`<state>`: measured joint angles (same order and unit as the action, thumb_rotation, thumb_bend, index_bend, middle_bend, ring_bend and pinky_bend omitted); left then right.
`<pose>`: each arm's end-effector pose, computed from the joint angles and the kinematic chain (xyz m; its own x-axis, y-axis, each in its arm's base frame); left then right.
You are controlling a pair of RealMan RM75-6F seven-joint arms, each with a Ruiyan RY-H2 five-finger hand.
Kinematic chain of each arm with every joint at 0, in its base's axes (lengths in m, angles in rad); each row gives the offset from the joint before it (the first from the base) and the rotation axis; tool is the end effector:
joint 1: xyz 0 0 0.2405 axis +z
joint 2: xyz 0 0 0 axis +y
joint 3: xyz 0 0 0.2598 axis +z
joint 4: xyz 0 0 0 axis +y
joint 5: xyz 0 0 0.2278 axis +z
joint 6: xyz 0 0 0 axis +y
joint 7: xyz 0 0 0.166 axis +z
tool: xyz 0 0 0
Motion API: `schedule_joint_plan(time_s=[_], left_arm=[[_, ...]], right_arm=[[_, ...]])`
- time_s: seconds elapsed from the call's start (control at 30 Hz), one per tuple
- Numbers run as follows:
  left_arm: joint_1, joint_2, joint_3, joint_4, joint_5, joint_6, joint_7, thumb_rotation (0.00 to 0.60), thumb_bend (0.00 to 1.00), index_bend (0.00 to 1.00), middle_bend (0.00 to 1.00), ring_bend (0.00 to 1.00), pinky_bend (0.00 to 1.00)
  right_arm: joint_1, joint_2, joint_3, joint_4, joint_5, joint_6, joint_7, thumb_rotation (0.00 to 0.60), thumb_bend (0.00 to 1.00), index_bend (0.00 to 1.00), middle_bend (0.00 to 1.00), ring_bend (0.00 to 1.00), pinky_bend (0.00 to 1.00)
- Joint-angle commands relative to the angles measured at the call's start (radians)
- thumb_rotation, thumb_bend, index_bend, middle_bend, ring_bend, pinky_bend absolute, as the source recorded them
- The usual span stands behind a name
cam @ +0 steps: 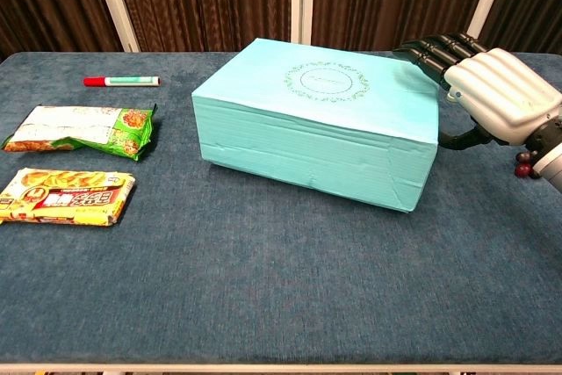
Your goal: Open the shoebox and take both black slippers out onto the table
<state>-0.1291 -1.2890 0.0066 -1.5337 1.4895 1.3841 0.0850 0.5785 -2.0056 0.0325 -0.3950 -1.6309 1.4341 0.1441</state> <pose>-0.3199 0.2038 0.0703 0.3950 0.1480 0.9067 0.9186 -0.0543 -0.3914 -0.2430 -0.3588 -0.0555 0.5384 0.2001 0.8186 -0.6851 -0.4617 0.5634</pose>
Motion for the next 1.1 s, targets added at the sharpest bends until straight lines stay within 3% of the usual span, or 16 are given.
schedule_joint_plan(time_s=[0.03, 0.3, 0.6, 1.1], left_arm=[[0.000, 0.001, 0.001, 0.001, 0.000, -0.001, 0.000, 0.600, 0.00, 0.11, 0.22, 0.17, 0.27], [-0.003, 0.000, 0.000, 0.004, 0.001, -0.003, -0.009, 0.600, 0.00, 0.11, 0.22, 0.17, 0.29], [-0.003, 0.002, 0.001, 0.004, 0.001, -0.004, -0.013, 0.600, 0.00, 0.12, 0.22, 0.17, 0.29], [-0.006, 0.006, 0.006, -0.005, 0.002, -0.013, -0.023, 0.600, 0.00, 0.12, 0.22, 0.17, 0.29]], right_arm=[[0.002, -0.005, 0.000, 0.005, 0.001, 0.004, 0.009, 0.600, 0.16, 0.00, 0.07, 0.00, 0.00], [0.000, -0.014, 0.001, 0.027, 0.003, 0.030, 0.036, 0.600, 0.21, 0.00, 0.20, 0.00, 0.00], [-0.002, -0.028, 0.003, 0.046, 0.009, 0.049, 0.069, 0.600, 0.23, 0.03, 0.44, 0.06, 0.00], [-0.021, -0.012, 0.074, -0.052, 0.093, 0.028, 0.295, 0.600, 0.27, 0.24, 0.57, 0.16, 0.00]])
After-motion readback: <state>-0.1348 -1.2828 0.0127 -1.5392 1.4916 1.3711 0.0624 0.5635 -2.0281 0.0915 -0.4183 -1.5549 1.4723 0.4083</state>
